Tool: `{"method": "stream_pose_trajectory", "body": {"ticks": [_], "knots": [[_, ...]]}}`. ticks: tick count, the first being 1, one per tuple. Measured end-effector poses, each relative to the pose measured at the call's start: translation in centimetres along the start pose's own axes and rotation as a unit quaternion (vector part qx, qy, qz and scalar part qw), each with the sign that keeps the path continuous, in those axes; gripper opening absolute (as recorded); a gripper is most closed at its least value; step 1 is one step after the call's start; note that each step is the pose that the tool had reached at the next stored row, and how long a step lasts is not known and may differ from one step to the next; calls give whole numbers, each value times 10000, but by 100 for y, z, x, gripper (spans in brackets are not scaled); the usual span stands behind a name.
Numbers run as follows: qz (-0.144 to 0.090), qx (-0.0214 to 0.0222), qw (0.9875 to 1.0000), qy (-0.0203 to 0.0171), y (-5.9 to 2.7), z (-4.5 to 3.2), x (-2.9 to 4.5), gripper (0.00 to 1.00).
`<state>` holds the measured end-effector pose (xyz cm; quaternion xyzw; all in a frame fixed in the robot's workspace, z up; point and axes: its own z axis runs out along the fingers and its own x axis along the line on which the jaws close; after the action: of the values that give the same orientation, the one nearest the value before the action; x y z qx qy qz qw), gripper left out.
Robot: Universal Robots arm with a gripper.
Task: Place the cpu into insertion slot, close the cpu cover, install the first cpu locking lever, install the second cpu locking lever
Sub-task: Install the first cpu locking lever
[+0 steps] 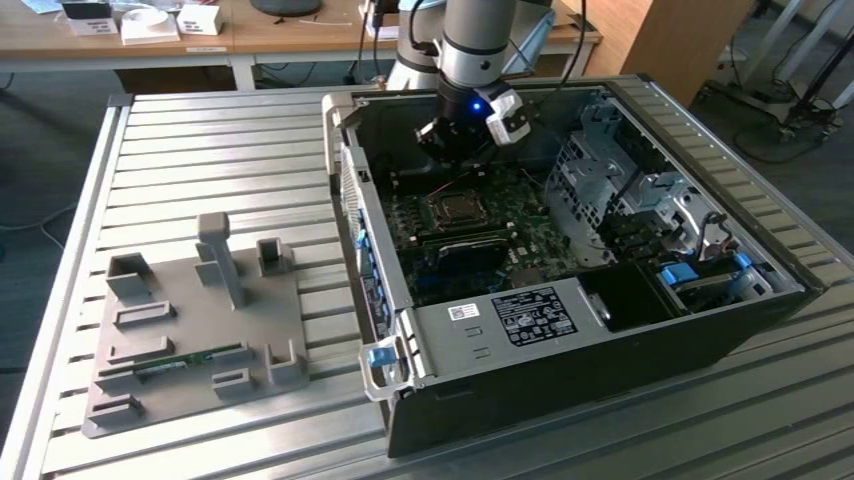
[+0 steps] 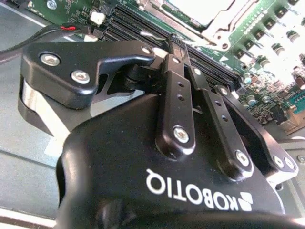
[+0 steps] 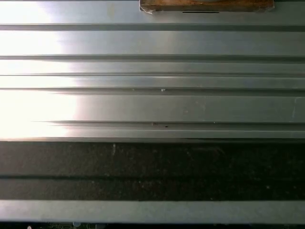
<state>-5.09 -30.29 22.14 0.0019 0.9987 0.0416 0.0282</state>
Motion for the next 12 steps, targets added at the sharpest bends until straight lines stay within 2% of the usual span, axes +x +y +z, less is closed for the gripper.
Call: {"method": "stream_pose_trajectory", "body": {"ticks": [12], "knots": [[-3,-1,10000,-1,15,36,-3,11]]}}
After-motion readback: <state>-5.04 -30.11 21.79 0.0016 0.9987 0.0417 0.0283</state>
